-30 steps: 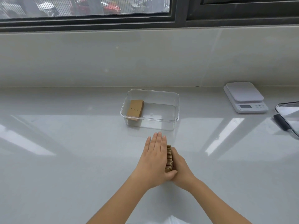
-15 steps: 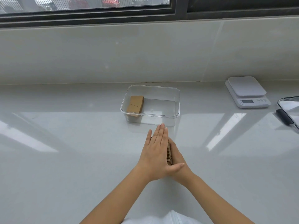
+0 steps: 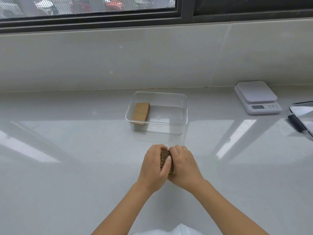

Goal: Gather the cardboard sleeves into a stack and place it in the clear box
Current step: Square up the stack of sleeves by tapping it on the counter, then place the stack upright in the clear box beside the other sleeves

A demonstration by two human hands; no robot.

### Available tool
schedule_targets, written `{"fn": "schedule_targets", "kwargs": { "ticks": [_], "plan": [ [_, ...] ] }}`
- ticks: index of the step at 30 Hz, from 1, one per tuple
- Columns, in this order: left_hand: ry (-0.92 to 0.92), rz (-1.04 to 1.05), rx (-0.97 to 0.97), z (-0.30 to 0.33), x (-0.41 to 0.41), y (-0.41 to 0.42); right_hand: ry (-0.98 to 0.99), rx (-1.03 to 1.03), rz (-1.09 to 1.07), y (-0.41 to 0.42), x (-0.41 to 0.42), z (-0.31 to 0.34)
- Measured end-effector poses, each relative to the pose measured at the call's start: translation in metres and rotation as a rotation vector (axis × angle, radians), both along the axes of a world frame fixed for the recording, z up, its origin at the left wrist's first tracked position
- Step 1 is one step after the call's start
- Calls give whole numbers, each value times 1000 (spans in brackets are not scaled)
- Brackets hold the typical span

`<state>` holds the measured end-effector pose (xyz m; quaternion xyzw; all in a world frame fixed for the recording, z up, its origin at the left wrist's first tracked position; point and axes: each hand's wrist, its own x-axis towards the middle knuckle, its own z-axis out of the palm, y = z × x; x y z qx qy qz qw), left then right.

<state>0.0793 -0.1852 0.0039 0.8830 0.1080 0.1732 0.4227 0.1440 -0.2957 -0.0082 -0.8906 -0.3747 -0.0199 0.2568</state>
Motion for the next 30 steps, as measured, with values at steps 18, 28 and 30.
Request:
{"fn": "schedule_targets", "kwargs": {
  "ticks": [18,28,30],
  "plan": [
    [299,-84,-477,4,14,37,445,-355,-101,20,16,46],
    [338,-224,-910,78,33,51,1059,297,-233,23,57,109],
    [339,-193,-1001,75,37,47,1106,321,-237,24,57,106]
  ]
}}
